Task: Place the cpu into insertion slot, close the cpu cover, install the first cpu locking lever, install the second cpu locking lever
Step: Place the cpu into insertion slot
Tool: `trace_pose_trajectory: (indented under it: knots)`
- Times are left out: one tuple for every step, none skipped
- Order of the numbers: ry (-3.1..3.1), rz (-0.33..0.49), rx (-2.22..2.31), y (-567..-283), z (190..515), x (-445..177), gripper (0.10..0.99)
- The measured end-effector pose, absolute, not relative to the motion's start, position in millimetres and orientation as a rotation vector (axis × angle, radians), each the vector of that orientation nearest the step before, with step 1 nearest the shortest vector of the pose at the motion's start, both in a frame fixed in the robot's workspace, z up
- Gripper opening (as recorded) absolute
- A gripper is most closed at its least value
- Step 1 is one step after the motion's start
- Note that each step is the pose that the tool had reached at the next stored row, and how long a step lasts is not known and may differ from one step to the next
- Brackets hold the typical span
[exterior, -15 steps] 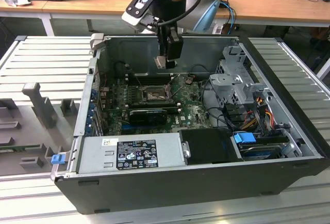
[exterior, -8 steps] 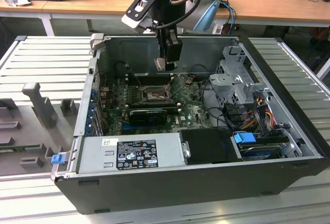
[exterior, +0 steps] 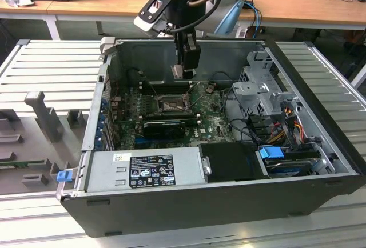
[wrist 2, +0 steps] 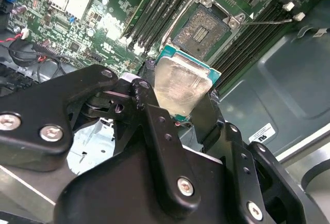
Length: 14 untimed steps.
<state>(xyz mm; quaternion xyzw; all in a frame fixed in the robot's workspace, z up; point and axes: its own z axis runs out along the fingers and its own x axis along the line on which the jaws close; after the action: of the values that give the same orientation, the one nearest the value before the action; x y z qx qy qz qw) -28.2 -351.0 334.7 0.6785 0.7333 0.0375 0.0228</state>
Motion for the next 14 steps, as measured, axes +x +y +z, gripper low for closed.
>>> trace_pose_trajectory:
  knots:
    - [2.259,0.116,2.113,-351,334,-28,0.529]
    - [2.247,0.115,2.125,-351,334,-28,0.529]
    - [2.222,0.115,2.151,-351,334,-28,0.529]
    - [2.197,0.114,2.175,-351,334,-28,0.529]
    - [2.167,0.113,2.203,-351,333,-28,0.529]
    - [2.140,0.112,2.228,-351,333,-28,0.529]
    - [2.126,0.111,2.241,-351,331,-28,0.529]
    - [2.121,0.111,2.246,-351,330,-28,0.529]
    - [2.117,0.111,2.250,-351,326,-28,0.529]
    - [2.116,0.111,2.250,-351,323,-28,0.529]
    - [2.116,0.111,2.251,-351,322,-28,0.529]
    - [2.115,0.111,2.251,-351,320,-28,0.529]
    - [2.115,0.111,2.251,-351,317,-28,0.529]
    - [2.115,0.111,2.251,-351,316,-28,0.529]
